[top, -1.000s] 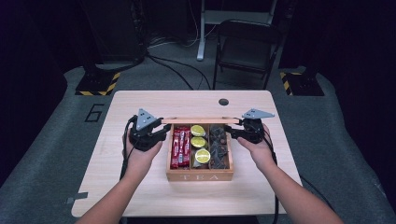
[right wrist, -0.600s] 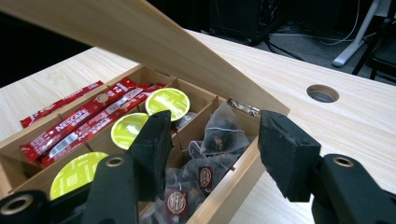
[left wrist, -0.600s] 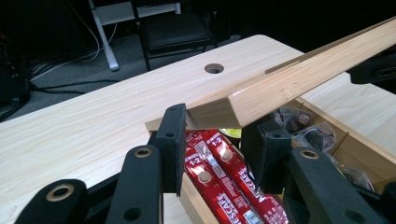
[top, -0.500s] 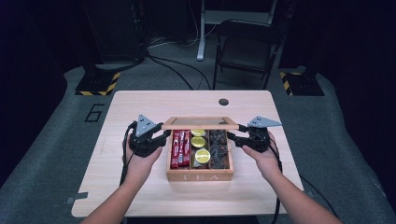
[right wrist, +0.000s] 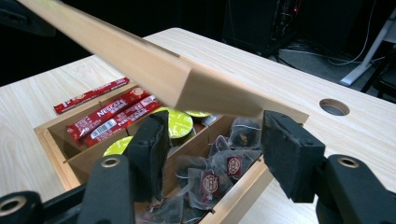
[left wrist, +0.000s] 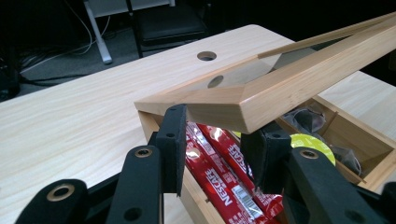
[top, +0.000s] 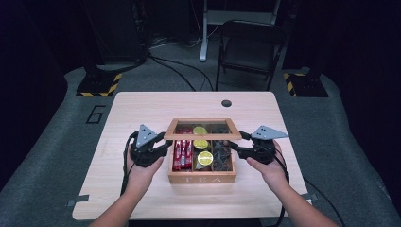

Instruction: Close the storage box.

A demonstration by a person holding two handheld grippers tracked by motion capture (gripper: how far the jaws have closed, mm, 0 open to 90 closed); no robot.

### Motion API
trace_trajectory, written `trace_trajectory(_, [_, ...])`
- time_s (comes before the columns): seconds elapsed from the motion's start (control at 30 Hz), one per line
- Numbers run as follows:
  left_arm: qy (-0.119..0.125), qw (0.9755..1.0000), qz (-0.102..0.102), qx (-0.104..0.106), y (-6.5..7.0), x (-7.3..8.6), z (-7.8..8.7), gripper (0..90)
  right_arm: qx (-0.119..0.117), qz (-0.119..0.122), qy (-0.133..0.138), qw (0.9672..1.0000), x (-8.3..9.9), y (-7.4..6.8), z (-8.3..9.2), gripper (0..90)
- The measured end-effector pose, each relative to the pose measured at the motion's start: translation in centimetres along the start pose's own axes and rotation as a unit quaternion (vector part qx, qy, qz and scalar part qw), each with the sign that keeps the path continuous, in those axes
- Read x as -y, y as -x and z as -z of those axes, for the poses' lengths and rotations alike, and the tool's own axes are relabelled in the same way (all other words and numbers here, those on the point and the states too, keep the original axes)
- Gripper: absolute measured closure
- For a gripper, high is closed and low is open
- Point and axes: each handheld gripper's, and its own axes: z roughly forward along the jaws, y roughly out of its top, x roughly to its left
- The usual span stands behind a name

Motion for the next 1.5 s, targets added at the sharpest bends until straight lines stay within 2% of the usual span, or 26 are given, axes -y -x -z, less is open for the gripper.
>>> trace_trajectory(0.13, [-0.003, 0.9999, -0.010, -0.002, 0.2, 0.5, 0.1, 61.8, -0.007, -0.004, 0.006, 0.9999, 0.1, -0.2, 0.4, 42.0])
trace_trajectory(0.37, [0.003, 0.9999, -0.009, -0.003, 0.4, 1.2, 0.1, 62.0, -0.017, -0.009, 0.015, 0.9997, 0.5, -0.8, 1.3, 42.2])
trace_trajectory(0.47, [-0.004, 0.9999, -0.013, 0.000, 0.5, 1.4, 0.2, 61.9, -0.020, -0.007, 0.018, 0.9996, 0.7, -1.1, 1.7, 42.2])
trace_trajectory(0.7, [-0.004, 1.0000, -0.008, 0.002, 0.7, 2.5, 0.1, 61.8, -0.022, -0.009, 0.015, 0.9996, 1.4, -1.5, 1.9, 42.1])
trace_trajectory(1.03, [-0.024, 0.9996, -0.012, 0.013, 1.1, 4.5, 0.0, 61.2, -0.027, -0.016, 0.001, 0.9995, 3.5, -2.0, 2.3, 40.7])
trace_trajectory(1.23, [-0.025, 0.9994, -0.016, 0.015, 1.6, 5.6, 0.1, 58.7, -0.035, 0.007, 0.000, 0.9994, 4.3, -3.0, 2.9, 39.5])
trace_trajectory(1.5, [-0.032, 0.9990, -0.025, 0.018, 2.0, 6.8, 0.1, 58.4, -0.028, 0.027, 0.000, 0.9992, 4.8, -4.0, 2.9, 38.5])
